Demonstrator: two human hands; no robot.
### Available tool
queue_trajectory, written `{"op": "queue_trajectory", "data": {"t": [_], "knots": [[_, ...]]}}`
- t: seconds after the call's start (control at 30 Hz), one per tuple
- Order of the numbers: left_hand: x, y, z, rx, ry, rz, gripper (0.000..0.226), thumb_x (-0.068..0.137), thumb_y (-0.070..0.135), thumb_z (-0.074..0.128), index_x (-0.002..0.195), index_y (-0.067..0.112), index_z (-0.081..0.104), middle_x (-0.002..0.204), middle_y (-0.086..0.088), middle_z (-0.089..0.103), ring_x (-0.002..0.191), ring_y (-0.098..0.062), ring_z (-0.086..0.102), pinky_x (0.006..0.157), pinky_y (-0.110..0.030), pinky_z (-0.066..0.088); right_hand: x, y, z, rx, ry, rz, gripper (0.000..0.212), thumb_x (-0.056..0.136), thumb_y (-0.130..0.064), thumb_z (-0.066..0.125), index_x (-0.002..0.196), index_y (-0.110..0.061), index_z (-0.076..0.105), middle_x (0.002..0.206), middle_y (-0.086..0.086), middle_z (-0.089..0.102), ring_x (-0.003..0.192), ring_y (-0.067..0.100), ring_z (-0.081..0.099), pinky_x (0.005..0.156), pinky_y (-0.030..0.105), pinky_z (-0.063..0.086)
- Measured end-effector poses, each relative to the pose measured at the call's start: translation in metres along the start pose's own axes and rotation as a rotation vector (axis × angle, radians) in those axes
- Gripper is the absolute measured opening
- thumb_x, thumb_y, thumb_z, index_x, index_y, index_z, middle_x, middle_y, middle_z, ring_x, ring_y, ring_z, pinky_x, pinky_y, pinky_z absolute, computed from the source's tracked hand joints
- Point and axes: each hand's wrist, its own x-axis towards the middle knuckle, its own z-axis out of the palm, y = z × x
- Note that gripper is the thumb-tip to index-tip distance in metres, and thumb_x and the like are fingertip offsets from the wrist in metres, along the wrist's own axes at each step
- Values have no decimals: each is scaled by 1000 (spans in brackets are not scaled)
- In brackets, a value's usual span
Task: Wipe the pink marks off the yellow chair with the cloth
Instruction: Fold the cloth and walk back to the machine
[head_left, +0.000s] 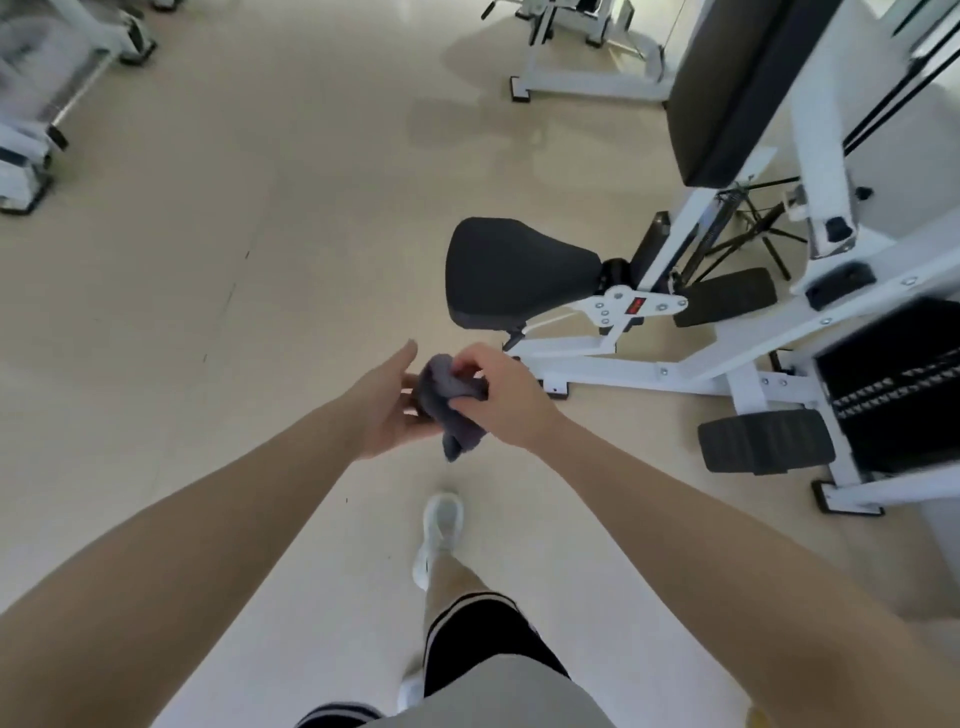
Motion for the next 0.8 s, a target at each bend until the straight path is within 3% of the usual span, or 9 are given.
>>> {"op": "queue_trajectory", "data": {"t": [0.1, 0.2, 0.27, 0.37, 0.47, 0.53, 0.6, 0.7, 0.8], "knots": [[38, 60, -8, 96, -51, 69, 41, 94, 42, 48, 80, 3, 54, 67, -10, 59, 60, -22, 60, 59, -33, 58, 70, -9, -4, -101, -166, -103, 15, 83, -4, 59, 96, -7, 66, 76, 3, 62, 66, 20, 62, 61, 22, 47], [85, 126, -23, 251, -33, 163, 18, 93, 12, 54, 94, -6, 56, 84, -22, 63, 67, -31, 66, 76, -48, 56, 155, -13, -16, 56, -237, -6, 24, 82, 0, 53, 88, -17, 69, 73, 5, 64, 69, 24, 65, 65, 31, 53], [112, 175, -29, 288, 3, 201, 15, 91, 1, 52, 104, -7, 53, 90, -23, 62, 69, -30, 67, 75, -46, 57, 213, -16, -31, 147, -103, 62, 20, 84, -1, 53, 85, -16, 67, 74, 0, 63, 65, 12, 60, 61, 25, 50], [138, 243, -23, 353, -17, 248, 19, 92, -5, 46, 111, -2, 48, 96, -18, 59, 80, -25, 63, 75, -36, 55, 283, -17, -60, 109, 134, 80, 19, 86, -8, 59, 102, -16, 59, 91, -11, 54, 80, 7, 51, 75, 21, 40], [169, 307, -9, 435, -120, 235, 32, 89, -12, 37, 118, -3, 46, 97, -17, 58, 82, -25, 60, 73, -32, 54, 335, -10, -91, 186, 68, 204, 49, 87, -17, 64, 131, -18, 42, 124, -6, 45, 108, 10, 43, 91, 25, 38], [193, 339, 9, 497, -198, 219, 35, 87, -14, 35, 118, -4, 47, 101, -18, 57, 85, -27, 59, 79, -34, 53, 358, -1, -109, 239, 0, 258, 58, 87, -20, 64, 137, -18, 36, 131, -5, 43, 117, 11, 41, 97, 27, 38], [219, 361, 31, 580, -265, 197, 33, 87, -14, 35, 117, -4, 48, 103, -18, 57, 87, -27, 58, 82, -36, 51, 377, 13, -124, 349, -3, 309, 53, 87, -17, 64, 134, -15, 40, 126, 0, 51, 114, 15, 48, 94, 27, 43], [268, 387, 63, 685, -369, 172, 30, 90, -13, 39, 117, -3, 49, 100, -17, 58, 87, -26, 59, 82, -36, 50, 401, 38, -144, 465, 55, 394, 27, 87, -12, 63, 113, -12, 53, 109, 7, 62, 100, 19, 59, 88, 29, 47], [326, 406, 87, 818, -443, 122, 24, 92, -8, 45, 113, 2, 51, 96, -13, 60, 86, -23, 60, 79, -34, 52, 421, 72, -152, 658, 217, 484, 21, 86, -9, 63, 103, -14, 51, 103, 6, 60, 94, 18, 60, 90, 33, 48]]}}
